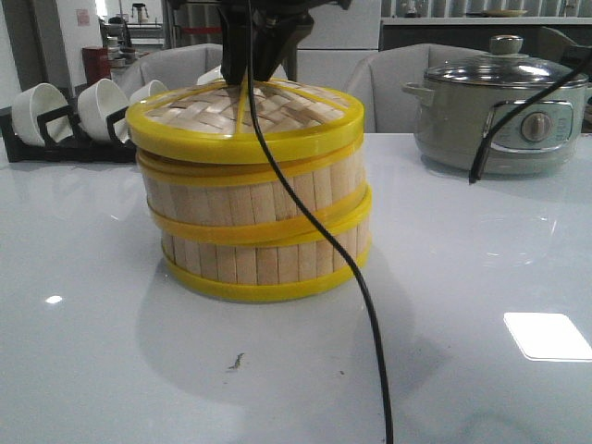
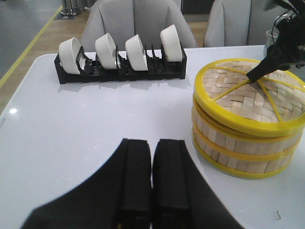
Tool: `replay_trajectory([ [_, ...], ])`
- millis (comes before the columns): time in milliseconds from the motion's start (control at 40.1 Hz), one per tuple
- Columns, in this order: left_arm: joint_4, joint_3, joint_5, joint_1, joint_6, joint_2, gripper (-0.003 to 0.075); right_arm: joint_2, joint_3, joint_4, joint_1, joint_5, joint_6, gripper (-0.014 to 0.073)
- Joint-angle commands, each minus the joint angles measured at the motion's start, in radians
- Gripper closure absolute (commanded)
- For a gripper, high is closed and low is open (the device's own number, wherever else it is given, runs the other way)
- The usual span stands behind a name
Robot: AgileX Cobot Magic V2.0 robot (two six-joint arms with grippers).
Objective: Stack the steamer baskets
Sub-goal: 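Lower the held lid onto the top basket of the stack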
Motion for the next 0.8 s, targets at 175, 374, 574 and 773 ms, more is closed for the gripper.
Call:
replay_trajectory([
  [175, 0.001, -0.026, -0.086, 0.002, -0.005, 0.011, 0.0636, -0.053, -0.039, -0.004, 0.000, -0.069, -0.008, 0.0566],
  [374, 0.001, -0.026, -0.086, 0.002, -0.005, 0.011, 0.0636, -0.053, -0.039, -0.004, 0.000, -0.074, -0.008, 0.0566],
  [574, 0.001, -0.026, -0.086, 0.002, -0.005, 0.011, 0.0636, -0.053, -0.039, -0.004, 0.000, -0.072, -0.008, 0.0566],
  [773, 0.001, -0.026, -0.086, 0.002, -0.005, 0.011, 0.0636, -0.053, -0.039, -0.004, 0.000, -0.072, -0.008, 0.0566],
])
